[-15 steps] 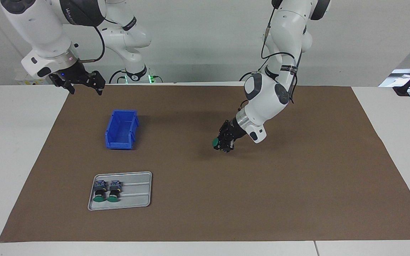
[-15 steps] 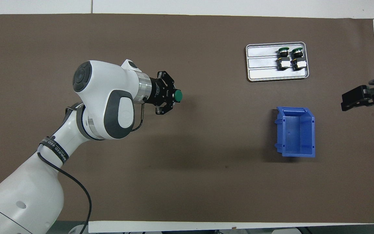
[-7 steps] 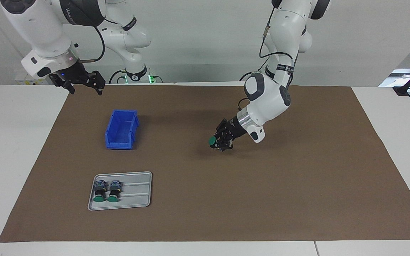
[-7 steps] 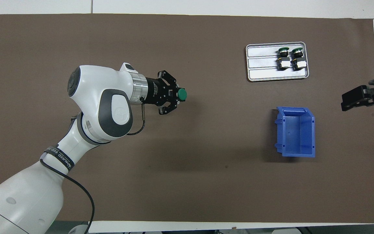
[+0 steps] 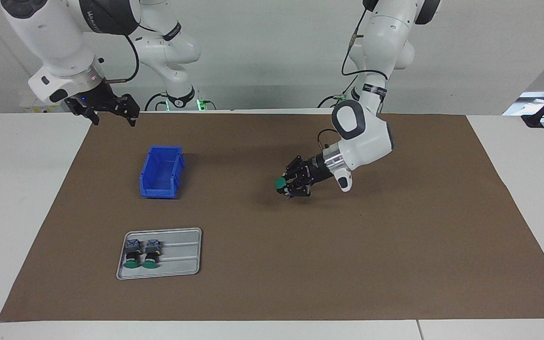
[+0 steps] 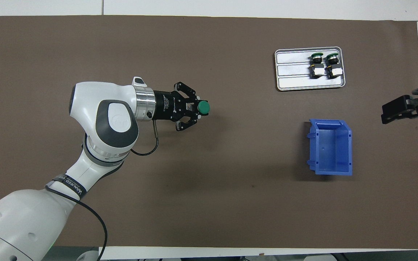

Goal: Place and press button with both arms

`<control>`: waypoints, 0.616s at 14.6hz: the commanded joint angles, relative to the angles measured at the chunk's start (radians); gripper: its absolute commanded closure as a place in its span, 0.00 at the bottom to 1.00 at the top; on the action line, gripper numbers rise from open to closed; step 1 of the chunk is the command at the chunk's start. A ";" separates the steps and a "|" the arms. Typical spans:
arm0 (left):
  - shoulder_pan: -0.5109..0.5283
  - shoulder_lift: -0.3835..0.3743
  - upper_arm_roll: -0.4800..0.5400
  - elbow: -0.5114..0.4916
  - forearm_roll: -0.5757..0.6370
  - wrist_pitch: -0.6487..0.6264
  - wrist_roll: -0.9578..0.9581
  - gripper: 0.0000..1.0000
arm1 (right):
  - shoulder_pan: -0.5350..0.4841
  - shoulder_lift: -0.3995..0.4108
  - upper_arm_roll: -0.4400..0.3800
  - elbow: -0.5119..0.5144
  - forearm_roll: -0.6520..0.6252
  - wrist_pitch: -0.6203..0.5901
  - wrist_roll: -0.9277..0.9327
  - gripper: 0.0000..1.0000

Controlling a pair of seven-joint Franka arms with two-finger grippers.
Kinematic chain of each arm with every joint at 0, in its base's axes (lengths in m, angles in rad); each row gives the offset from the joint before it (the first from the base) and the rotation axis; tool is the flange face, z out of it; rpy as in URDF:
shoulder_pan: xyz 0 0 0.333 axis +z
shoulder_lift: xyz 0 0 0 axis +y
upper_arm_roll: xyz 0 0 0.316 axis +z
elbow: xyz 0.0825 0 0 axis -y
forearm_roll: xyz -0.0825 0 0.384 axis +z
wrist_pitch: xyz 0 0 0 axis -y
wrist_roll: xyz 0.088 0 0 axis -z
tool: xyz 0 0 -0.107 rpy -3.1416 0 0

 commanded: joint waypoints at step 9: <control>0.054 -0.002 -0.001 -0.078 -0.149 -0.112 0.225 1.00 | -0.006 -0.014 0.002 -0.015 0.004 0.003 -0.024 0.02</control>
